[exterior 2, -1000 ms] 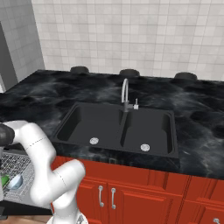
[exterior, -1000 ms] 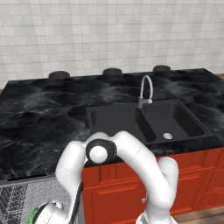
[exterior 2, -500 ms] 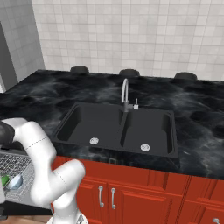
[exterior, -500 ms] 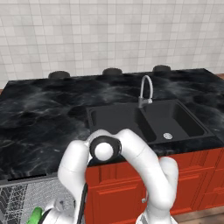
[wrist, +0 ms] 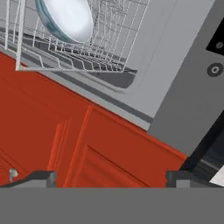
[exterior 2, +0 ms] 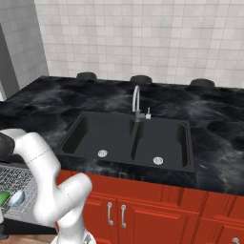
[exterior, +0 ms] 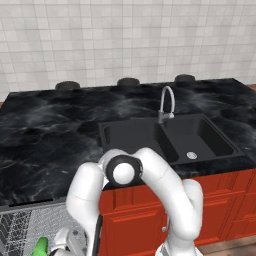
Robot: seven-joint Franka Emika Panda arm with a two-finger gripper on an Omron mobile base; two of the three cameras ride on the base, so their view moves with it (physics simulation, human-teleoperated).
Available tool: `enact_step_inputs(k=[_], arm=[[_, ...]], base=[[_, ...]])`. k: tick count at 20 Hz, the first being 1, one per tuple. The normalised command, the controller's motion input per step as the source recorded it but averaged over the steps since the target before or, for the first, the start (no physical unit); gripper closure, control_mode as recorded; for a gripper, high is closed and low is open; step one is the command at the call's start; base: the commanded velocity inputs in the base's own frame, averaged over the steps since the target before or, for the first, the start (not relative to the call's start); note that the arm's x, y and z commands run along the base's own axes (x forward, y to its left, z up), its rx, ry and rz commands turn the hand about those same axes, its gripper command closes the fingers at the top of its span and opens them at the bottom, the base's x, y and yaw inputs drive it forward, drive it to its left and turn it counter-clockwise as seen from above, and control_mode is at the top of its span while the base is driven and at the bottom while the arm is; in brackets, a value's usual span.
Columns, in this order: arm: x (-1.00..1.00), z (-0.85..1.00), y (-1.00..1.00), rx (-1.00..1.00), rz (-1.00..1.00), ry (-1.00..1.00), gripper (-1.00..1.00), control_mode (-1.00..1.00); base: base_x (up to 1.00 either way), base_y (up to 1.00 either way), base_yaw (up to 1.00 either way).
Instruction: Pick up the cup and bowl from the counter, place them in the dishwasher, and close the dishwasher door.
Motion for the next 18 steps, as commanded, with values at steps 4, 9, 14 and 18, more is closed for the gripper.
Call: enact_step_inputs(k=[4, 9, 14, 18], arm=[[-0.2, 0.71, -0.02, 0.14, -0.11, -0.1, -1.0, -1.0], [-0.43, 0.55, 0.0, 0.24, -0.11, -0.11, -1.0, -1.0], [-0.47, 0.17, 0.0, 0.24, -0.04, -0.13, -1.0, -1.0], [-0.61, 0.0, 0.0, 0.21, 0.0, -0.16, -1.0, -1.0]], base=[[0.0, 0.0, 0.0], [0.0, 0.0, 0.0], [0.0, 0.0, 0.0], [0.0, 0.0, 0.0]])
